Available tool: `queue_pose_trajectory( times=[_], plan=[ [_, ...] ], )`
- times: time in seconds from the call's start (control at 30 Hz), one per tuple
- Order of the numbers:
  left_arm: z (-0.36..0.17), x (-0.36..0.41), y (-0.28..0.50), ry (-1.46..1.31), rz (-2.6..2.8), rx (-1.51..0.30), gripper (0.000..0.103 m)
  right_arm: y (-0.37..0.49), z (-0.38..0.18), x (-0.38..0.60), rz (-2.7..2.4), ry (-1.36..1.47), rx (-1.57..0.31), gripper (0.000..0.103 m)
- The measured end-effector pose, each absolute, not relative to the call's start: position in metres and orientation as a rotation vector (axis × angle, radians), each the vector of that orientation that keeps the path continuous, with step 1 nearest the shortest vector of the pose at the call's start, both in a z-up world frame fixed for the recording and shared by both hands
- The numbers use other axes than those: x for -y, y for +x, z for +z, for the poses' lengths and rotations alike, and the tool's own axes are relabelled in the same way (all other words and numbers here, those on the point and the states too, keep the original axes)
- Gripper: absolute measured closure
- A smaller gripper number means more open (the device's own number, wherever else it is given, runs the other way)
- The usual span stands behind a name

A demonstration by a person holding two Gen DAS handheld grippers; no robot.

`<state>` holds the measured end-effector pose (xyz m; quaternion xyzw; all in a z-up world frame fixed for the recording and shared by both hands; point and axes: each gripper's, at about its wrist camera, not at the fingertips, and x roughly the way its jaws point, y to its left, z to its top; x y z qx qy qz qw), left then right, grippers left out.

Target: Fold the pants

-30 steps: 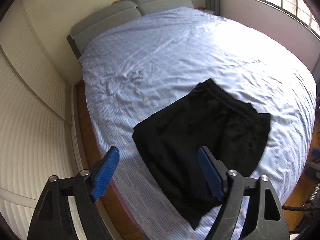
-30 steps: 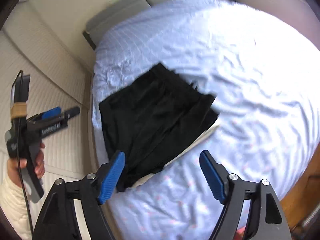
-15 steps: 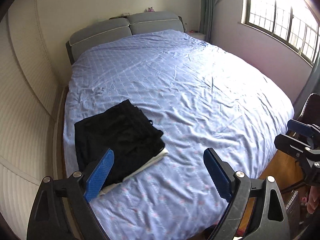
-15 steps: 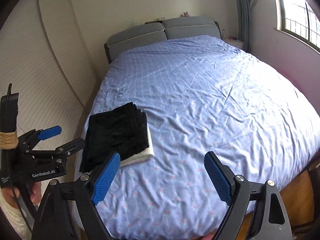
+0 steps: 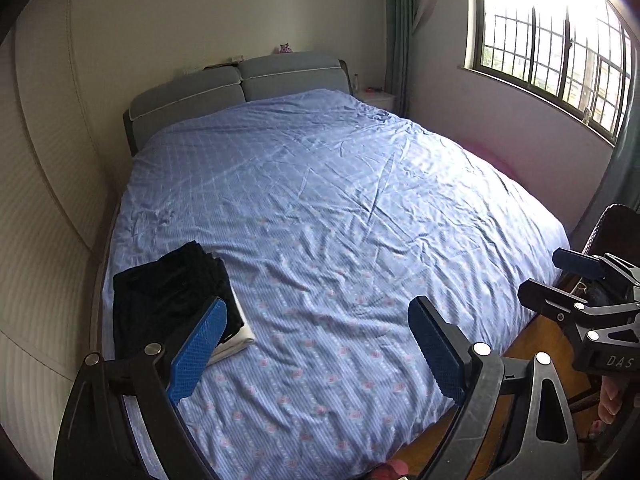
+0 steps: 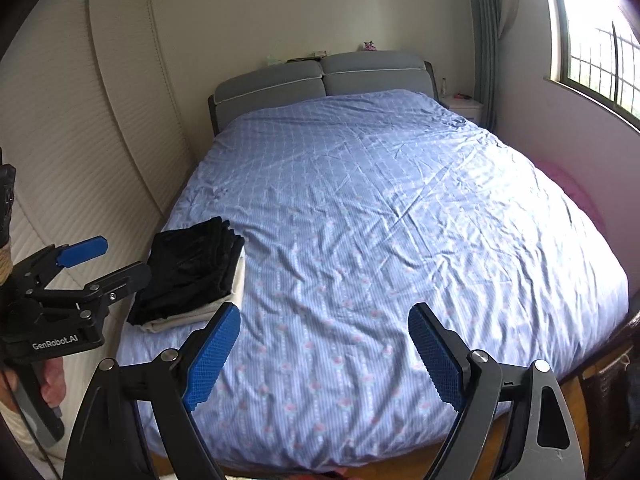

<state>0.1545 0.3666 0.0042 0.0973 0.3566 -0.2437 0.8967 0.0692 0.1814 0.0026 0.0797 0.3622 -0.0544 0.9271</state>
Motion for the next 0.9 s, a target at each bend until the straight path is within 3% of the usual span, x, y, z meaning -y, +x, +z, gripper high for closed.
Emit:
queue_pose_trajectory(
  times=[0.9],
  plan=[
    [0.03,-0.178,0.072,0.031,-0.353,-0.7,0.009,0.029,0.03,0.036,0.007,0.121,-0.7,0.016]
  ],
)
